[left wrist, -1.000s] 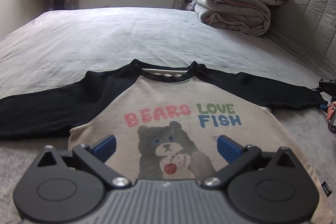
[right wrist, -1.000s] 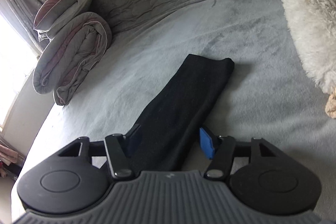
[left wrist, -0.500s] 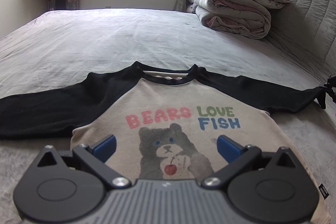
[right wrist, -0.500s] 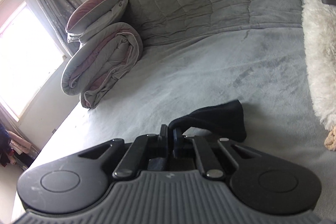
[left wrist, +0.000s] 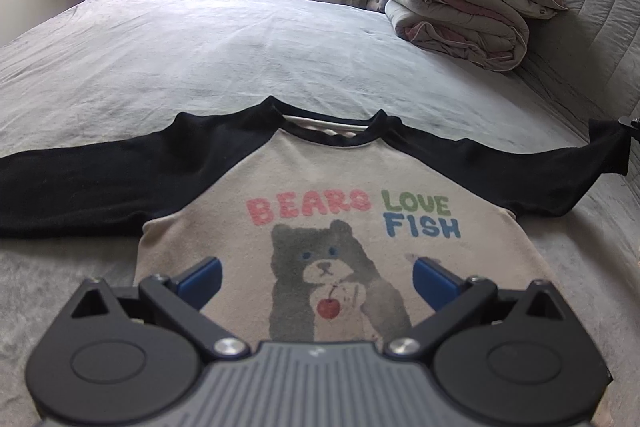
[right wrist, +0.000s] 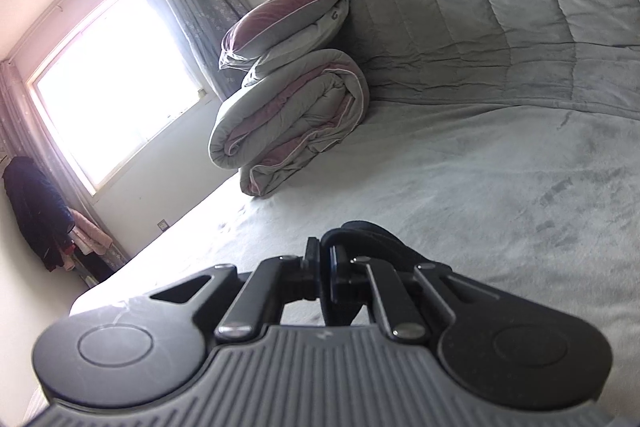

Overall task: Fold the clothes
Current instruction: 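Lift the black sleeve and fold it across the cream body with the right gripper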

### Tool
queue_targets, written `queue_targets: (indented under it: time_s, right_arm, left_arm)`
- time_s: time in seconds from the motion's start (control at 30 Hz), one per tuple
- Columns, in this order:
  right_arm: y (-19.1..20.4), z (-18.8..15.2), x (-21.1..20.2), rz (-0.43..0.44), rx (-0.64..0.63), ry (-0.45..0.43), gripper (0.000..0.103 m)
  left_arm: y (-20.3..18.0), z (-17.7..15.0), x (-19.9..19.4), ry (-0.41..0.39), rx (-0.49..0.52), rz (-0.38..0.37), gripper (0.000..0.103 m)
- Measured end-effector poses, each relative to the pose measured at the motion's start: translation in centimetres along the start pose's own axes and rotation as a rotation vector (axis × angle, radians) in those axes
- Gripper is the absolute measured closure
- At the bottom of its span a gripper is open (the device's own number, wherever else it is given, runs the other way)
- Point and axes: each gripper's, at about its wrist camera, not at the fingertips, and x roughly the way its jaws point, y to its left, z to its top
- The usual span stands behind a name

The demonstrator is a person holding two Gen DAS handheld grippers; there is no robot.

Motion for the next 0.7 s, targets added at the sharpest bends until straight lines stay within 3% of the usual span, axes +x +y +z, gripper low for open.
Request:
queue_targets:
  time_s: [0.7]
  right_arm:
    - [10.5,-2.0,-2.3,0.238,-0.146,0.074,0.096]
  left_arm:
    - [0.5,0.2,-0.7,0.018,-0.02,-0.036,0.002]
